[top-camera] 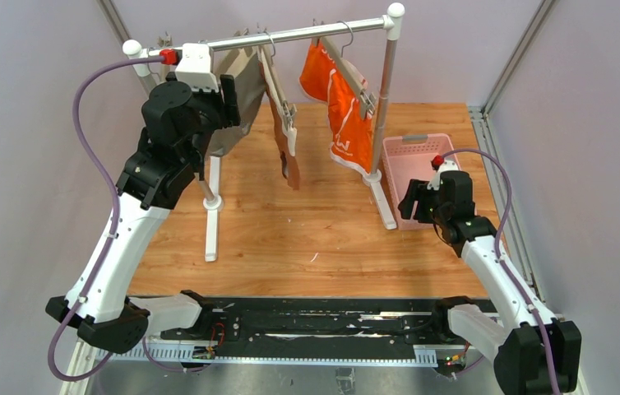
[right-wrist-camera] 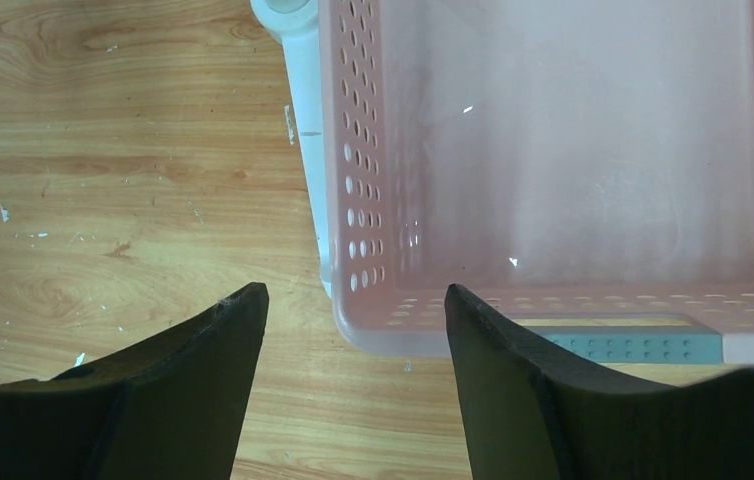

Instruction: Remove the underwear clipped to the hanger

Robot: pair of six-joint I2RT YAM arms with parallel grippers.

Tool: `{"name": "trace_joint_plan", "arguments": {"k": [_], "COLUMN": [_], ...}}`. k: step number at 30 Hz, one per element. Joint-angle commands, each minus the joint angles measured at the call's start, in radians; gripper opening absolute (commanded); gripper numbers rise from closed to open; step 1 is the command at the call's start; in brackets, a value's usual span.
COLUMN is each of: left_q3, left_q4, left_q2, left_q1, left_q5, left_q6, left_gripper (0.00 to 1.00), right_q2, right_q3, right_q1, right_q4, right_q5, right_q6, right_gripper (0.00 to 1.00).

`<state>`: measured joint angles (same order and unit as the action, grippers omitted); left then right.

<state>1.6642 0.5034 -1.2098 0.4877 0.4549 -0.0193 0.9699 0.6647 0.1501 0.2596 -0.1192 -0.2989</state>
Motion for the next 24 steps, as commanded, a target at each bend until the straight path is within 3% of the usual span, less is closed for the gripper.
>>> {"name": "trace_joint_plan", "arguments": {"k": [1, 12, 17, 24], "left_q3": [-0.002, 0.166, 0.281, 0.542], "left_q4": [-0.051, 0.037, 0.157, 0.46], "left_q2": [0.018, -0.025, -0.054, -0.216], "left_q1": [-0.014, -0.016, -0.017, -0.046], "left_q5": [0.05, -0.001, 0.028, 0.023], "left_q6": [-0.016, -0.113, -0.176, -0.241], "left_gripper": [0.67, 0.68, 0.68, 0.66], "right_q2": [0.004, 0.016, 0.019, -0.008], "right_q3": [0.011, 0.001, 0.004, -0.006], "right_q1": [-0.006, -0.005, -0.004, -0.001], "right_q4": [0.002, -0.014, -0.015, -0.015], "right_q5": [-0.018, -0.049, -0.061, -0.075], "right_q6": [-0.012, -0.021, -0.023, -0.029], "right_gripper": [0.67, 0.64, 0.63, 0.62]}}
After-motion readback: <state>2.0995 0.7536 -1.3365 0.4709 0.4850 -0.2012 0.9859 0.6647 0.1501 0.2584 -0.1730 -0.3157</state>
